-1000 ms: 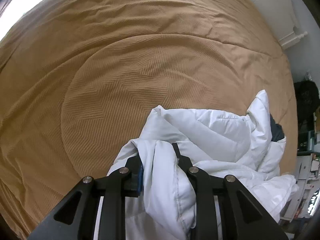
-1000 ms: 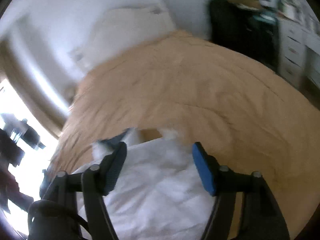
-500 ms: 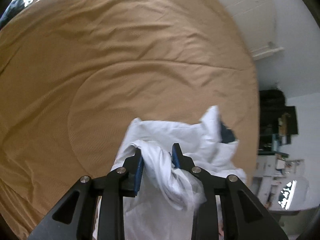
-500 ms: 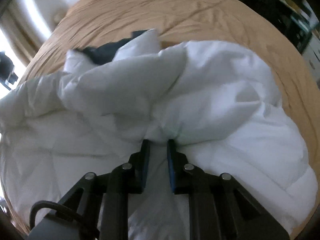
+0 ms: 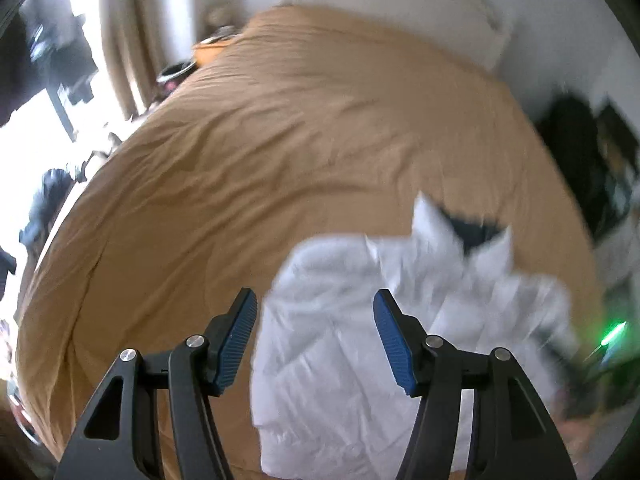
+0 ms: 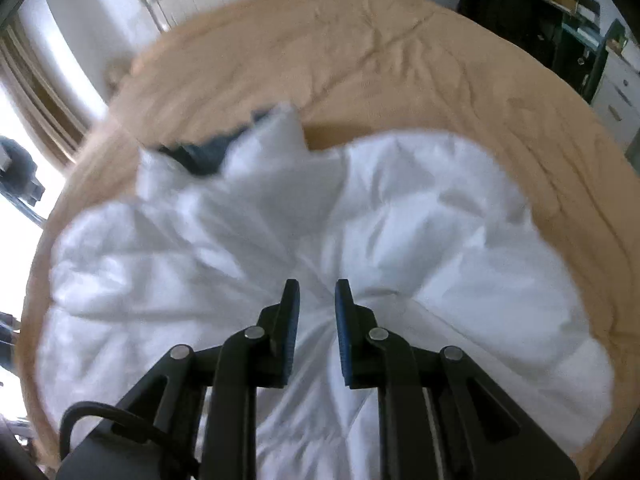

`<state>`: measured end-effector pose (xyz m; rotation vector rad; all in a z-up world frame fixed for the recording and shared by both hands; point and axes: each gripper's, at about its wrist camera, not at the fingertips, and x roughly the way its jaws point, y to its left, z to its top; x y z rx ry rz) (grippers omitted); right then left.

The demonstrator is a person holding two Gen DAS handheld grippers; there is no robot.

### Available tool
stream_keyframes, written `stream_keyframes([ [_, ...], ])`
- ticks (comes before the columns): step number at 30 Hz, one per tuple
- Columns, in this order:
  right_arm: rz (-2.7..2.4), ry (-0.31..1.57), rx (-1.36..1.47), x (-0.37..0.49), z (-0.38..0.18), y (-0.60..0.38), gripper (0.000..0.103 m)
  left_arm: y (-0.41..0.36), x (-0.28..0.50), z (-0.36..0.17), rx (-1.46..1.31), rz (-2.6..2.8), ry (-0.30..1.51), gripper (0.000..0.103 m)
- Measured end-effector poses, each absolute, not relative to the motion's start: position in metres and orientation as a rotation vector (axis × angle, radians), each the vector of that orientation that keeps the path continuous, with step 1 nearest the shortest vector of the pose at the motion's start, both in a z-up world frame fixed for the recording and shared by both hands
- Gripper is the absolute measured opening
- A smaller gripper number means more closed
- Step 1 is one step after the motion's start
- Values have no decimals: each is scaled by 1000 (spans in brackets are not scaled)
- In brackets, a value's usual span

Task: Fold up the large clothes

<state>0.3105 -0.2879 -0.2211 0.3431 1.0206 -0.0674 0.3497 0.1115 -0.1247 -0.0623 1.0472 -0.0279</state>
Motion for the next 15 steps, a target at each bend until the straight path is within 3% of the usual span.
stream_keyframes([
  [5,48,996,351,326,-187,-275,18,37,357,-206,89,-70,1128,56],
  [9,59,1094,333,360,-210,-257,18,9,380,-240,126,-3,1132,55],
  [11,43,1146,330,373,-233,-253,18,-3,391,-255,233,65,1099,57],
  [15,-40,1215,265,391,-271,-264,17,3,411,-270,262,164,1109,72],
])
